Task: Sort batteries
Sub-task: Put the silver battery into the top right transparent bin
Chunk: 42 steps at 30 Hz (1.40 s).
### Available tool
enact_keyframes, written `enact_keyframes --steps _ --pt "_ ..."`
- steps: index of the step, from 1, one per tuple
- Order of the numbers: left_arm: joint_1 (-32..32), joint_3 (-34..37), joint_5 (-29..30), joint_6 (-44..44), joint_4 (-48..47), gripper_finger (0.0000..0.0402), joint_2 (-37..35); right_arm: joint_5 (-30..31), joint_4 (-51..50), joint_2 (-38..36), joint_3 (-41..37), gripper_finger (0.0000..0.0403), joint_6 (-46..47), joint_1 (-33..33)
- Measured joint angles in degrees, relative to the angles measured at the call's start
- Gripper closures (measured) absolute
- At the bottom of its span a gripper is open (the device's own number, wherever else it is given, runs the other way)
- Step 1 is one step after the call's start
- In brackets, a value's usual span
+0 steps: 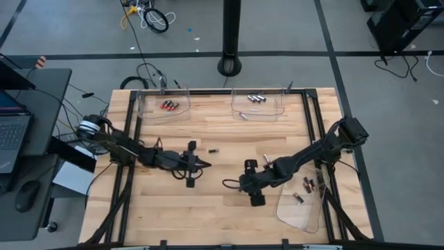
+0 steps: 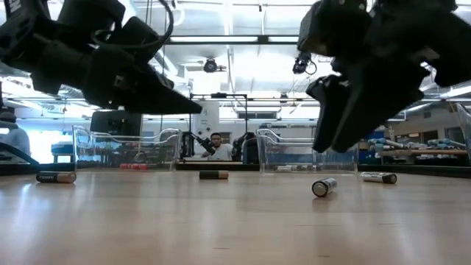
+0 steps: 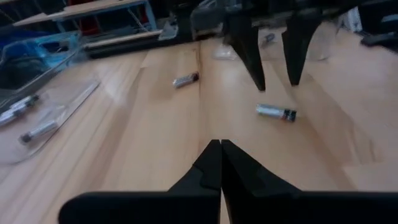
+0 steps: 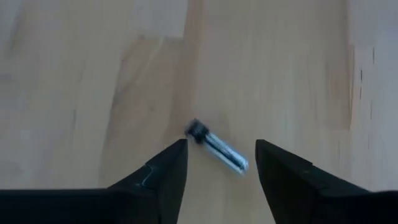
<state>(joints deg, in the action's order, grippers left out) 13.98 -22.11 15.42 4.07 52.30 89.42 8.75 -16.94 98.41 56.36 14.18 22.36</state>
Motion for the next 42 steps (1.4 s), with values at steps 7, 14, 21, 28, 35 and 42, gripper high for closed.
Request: enact_keyframes --steps 7,14,21,28,35,42 --pt "0.00 1.91 1.72 -0.25 2.29 0.0393 0.31 -2.13 -0.88 2.40 0.02 0.0197 -5.32 -1.68" --pt "0.00 1.89 1.95 0.69 2.37 0.0393 0.29 -4.53 0.05 5.84 0.02 0.0203 -8.78 -2.81" --pt "0.00 1.89 3.37 1.59 2.27 0.0393 0.29 -7.64 0.19 7.94 0.30 0.0246 -9.30 -3.94" --pt "-0.09 1.89 9.08 1.67 2.27 0.0393 0.29 -9.63 -0.01 7.66 0.23 0.0348 -10.27 -4.54" --pt "-0.11 1.89 11.90 1.51 2.25 0.0393 0.12 -8.42 -2.54 3.43 -0.35 0.0348 -12.68 -5.95" --pt "-0.15 1.69 15.20 1.91 2.27 0.0393 -2.10 0.42 -12.02 -8.11 0.23 0.0348 -12.66 -14.32"
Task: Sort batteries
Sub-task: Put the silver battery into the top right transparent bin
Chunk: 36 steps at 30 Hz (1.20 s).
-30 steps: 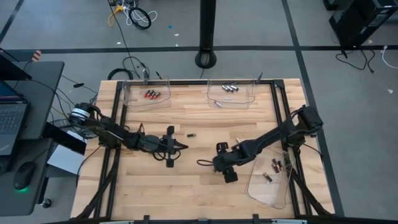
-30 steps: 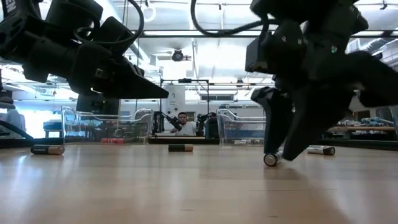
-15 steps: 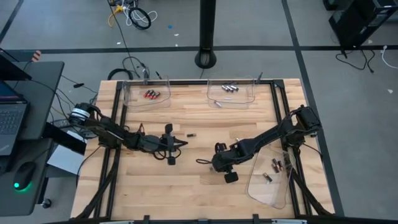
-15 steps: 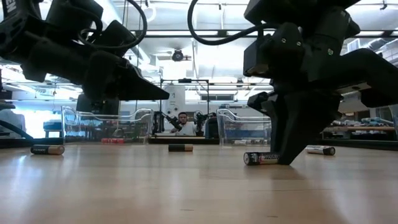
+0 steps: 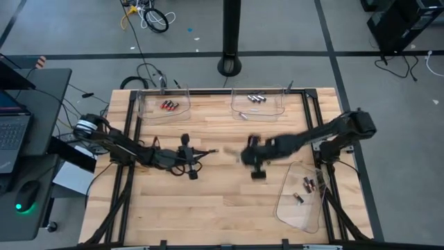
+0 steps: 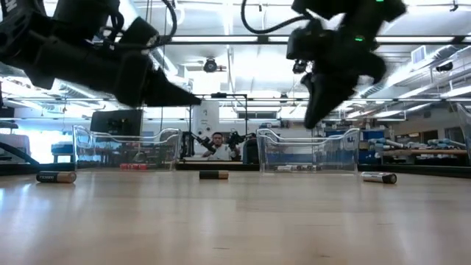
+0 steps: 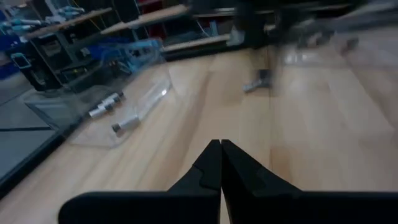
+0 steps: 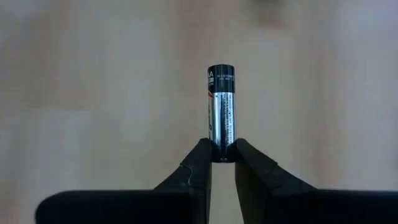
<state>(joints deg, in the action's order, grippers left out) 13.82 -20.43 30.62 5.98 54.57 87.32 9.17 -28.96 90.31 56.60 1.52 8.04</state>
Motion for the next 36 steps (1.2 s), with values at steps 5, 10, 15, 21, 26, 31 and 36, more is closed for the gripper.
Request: enact_keyframes --steps 5,10,15,21,26,31,36 --pt "-0.73 -0.02 0.04 -0.20 -0.51 0.0393 -3.64 5.22 -10.28 -4.08 5.30 0.0348 8.48 -14.38" --pt "-1.42 -0.02 0.03 -0.39 -2.43 0.0393 -5.68 3.41 -11.12 -2.23 11.28 0.0348 13.98 -29.45" --pt "-1.42 -0.02 0.00 -1.25 -3.95 0.0394 -6.20 -1.95 -11.63 5.25 15.91 0.0348 14.85 -39.00" --pt "-1.42 -0.02 -0.01 -1.50 -3.99 0.0394 -6.28 -3.26 -10.72 14.88 19.67 0.0348 15.48 -42.47" --pt "-1.42 -0.02 -0.01 -1.86 -4.58 0.0394 -6.48 -3.33 -9.35 20.63 23.14 0.0348 15.93 -43.32" --pt "-1.42 -0.02 -0.02 -3.10 -5.94 0.0394 -6.48 -5.12 -9.14 24.16 24.39 0.0348 16.95 -44.24" --pt "-1.42 -0.02 -0.03 -3.26 -6.27 0.0394 -6.48 -7.13 -8.58 25.15 24.41 0.0348 17.83 -45.33"
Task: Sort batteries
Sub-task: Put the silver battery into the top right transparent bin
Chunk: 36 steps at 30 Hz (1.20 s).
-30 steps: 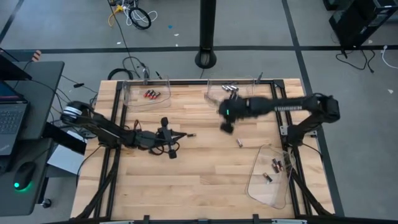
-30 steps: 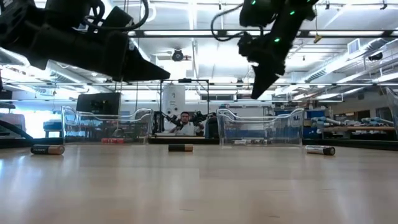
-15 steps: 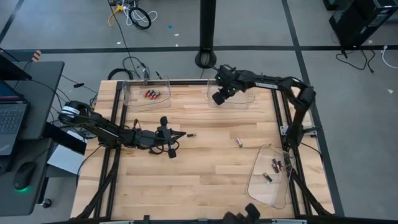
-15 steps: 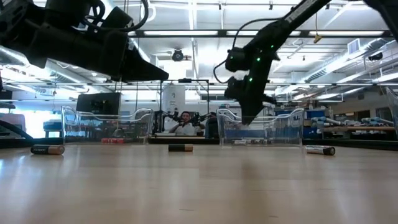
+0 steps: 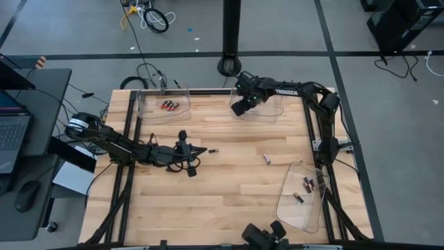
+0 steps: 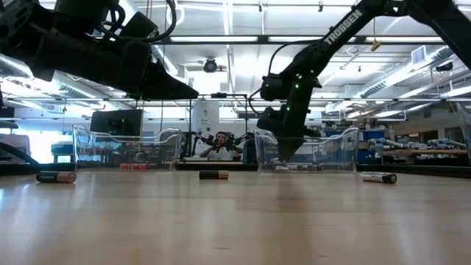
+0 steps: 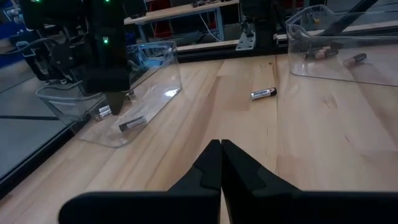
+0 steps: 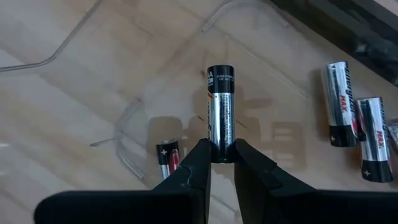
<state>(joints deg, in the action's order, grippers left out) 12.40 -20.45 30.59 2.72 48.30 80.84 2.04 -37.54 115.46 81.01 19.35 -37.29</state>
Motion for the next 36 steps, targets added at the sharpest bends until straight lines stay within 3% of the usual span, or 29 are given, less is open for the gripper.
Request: enact_keyframes --steps 36 --pt "0.02 0.00 -0.02 -0.04 0.66 0.0394 0.00 0.68 -0.48 -1.14 -3.44 0.0342 4.59 -5.16"
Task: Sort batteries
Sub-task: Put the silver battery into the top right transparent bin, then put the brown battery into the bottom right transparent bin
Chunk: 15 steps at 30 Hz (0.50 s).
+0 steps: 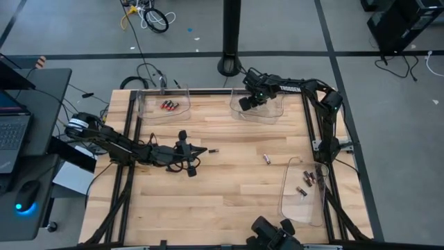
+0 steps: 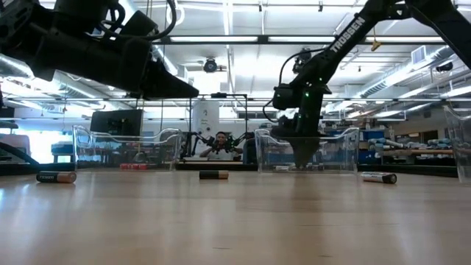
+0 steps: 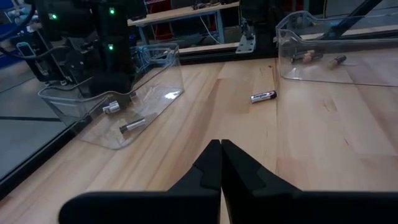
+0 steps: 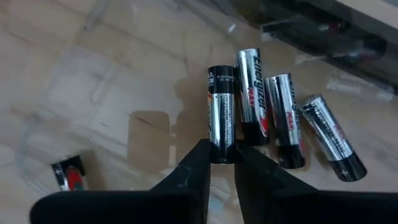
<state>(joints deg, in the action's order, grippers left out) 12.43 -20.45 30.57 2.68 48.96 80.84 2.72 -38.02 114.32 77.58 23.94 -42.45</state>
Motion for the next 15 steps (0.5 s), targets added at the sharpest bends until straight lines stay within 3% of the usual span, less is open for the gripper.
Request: enact_keyframes --steps 6,12,15 --pt "0.00 0.00 -1.29 -0.02 0.33 0.0394 -0.35 -0.40 0.25 0.00 -0.76 0.0298 -0.42 -0.69" --pt "-0.07 -0.01 -3.09 0.09 -1.33 0.0394 -3.90 -0.84 0.13 -0.11 -0.76 0.0294 -3.27 -0.68" --pt "-0.07 -1.47 -6.03 0.16 -8.04 0.0394 -7.50 -0.85 -1.14 -1.53 -0.76 0.0291 -5.73 -0.54"
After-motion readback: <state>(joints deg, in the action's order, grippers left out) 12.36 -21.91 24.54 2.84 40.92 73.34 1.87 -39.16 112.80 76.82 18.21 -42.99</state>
